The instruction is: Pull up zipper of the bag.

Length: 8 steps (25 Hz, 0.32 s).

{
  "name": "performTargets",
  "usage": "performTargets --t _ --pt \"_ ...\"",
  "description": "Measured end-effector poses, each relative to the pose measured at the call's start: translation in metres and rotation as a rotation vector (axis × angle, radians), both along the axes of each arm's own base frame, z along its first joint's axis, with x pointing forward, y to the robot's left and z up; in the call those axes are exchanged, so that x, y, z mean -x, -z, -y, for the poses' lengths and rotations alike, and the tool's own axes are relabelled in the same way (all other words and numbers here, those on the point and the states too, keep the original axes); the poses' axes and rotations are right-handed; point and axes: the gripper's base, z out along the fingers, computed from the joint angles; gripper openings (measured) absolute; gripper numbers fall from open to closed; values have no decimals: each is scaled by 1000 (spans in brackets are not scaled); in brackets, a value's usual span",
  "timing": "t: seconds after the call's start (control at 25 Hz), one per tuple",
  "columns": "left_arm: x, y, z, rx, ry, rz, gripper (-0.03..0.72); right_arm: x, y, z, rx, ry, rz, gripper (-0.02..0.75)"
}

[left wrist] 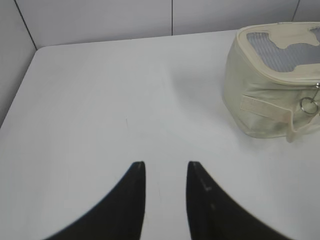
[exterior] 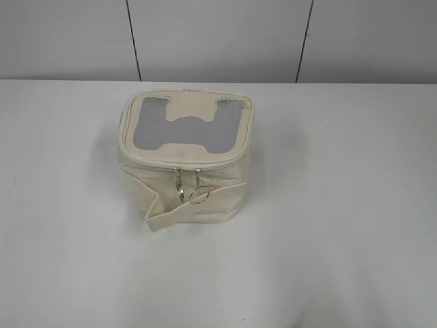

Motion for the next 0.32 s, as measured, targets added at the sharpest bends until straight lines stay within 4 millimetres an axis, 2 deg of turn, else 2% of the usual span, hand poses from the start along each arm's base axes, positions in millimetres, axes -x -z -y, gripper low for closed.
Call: performTargets --t 0.32 --pt "0 0 0 0 1 0 218 0 0 0 -1 0 0 412"
